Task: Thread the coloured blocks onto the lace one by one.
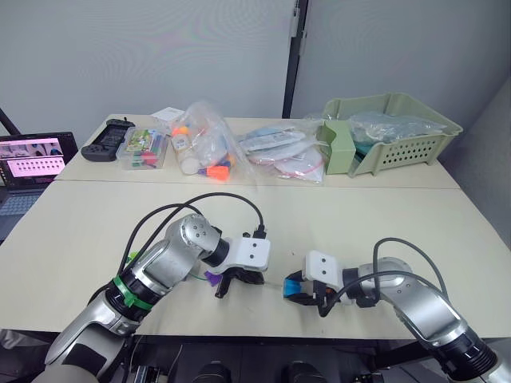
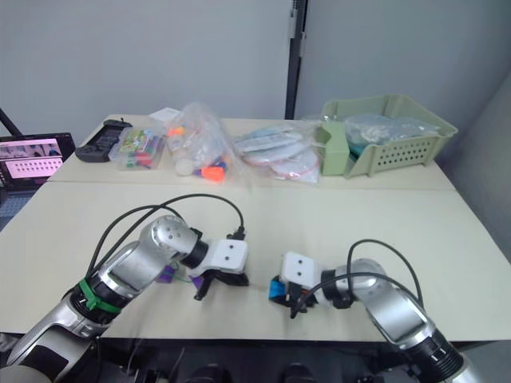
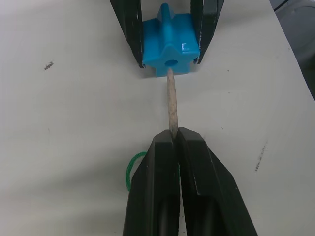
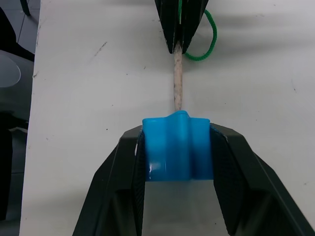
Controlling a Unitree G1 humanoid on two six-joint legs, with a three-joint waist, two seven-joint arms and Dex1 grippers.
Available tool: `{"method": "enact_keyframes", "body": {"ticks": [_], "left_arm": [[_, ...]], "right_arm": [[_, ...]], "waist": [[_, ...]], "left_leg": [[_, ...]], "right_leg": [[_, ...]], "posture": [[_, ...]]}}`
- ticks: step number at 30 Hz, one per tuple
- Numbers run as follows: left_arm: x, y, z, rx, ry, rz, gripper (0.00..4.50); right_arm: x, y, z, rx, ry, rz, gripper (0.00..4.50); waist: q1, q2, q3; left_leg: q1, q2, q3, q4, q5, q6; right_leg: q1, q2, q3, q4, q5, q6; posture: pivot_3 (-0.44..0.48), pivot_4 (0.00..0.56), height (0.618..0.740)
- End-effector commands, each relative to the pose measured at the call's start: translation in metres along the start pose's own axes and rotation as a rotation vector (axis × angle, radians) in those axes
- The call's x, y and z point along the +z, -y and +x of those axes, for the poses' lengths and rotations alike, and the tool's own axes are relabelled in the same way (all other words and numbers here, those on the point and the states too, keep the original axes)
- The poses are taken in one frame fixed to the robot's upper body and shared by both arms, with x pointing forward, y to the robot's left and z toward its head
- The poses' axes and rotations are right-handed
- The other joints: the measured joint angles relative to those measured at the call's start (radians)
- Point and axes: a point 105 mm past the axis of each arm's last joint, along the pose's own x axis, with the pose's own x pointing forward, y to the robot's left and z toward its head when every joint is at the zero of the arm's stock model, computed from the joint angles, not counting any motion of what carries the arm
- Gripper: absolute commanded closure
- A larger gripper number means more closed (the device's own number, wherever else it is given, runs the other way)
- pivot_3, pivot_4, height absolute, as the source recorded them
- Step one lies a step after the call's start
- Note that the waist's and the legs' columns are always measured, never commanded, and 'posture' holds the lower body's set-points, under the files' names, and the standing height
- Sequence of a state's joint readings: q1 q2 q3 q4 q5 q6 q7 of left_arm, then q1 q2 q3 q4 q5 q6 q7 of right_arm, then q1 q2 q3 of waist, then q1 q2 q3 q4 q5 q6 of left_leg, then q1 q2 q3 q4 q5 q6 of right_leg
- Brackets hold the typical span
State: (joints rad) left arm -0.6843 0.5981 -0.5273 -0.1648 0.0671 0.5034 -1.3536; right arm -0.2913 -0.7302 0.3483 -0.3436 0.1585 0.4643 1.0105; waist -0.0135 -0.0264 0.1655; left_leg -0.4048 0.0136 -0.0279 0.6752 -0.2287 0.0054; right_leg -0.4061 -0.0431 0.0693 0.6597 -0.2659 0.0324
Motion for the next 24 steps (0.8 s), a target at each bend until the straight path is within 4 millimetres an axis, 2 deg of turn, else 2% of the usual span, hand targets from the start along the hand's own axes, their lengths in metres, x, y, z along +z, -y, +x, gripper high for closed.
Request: {"method": "enact_keyframes", "body": {"ticks": [1, 12, 19, 24], "left_arm": [[0.009, 0.001, -0.001, 0.007, 0.022, 0.032, 4.50], [0.021, 0.002, 0.006, -0.021, 0.054, 0.045, 4.50], [0.010, 0.001, 0.003, -0.004, -0.002, -0.008, 4.50], [0.010, -0.001, 0.006, 0.015, -0.018, -0.013, 4.50]], "right_arm": [[0.000, 0.001, -0.002, -0.004, -0.018, -0.024, 3.14], [0.003, 0.003, 0.002, -0.016, -0.011, -0.021, 3.14], [0.001, 0.004, 0.000, -0.024, -0.015, -0.017, 3.14], [0.002, 0.005, 0.001, -0.027, -0.012, -0.017, 3.14]], "waist": [[0.000, 0.000, 0.000], [0.000, 0.000, 0.000], [-0.001, 0.000, 0.000], [-0.001, 0.000, 0.000]], "left_leg": [[0.000, 0.000, 0.000, 0.000, 0.000, 0.000], [0.000, 0.000, 0.000, 0.000, 0.000, 0.000], [0.001, 0.000, 0.000, 0.000, 0.000, 0.000], [0.001, 0.000, 0.000, 0.000, 0.000, 0.000]], "right_leg": [[0.000, 0.000, 0.000, 0.000, 0.000, 0.000], [0.000, 0.000, 0.000, 0.000, 0.000, 0.000], [0.001, 0.000, 0.000, 0.000, 0.000, 0.000], [0.001, 0.000, 0.000, 0.000, 0.000, 0.000]], "posture": [[0.000, 0.150, 0.740], [0.000, 0.150, 0.740], [0.000, 0.150, 0.740], [0.000, 0.150, 0.740]]}}
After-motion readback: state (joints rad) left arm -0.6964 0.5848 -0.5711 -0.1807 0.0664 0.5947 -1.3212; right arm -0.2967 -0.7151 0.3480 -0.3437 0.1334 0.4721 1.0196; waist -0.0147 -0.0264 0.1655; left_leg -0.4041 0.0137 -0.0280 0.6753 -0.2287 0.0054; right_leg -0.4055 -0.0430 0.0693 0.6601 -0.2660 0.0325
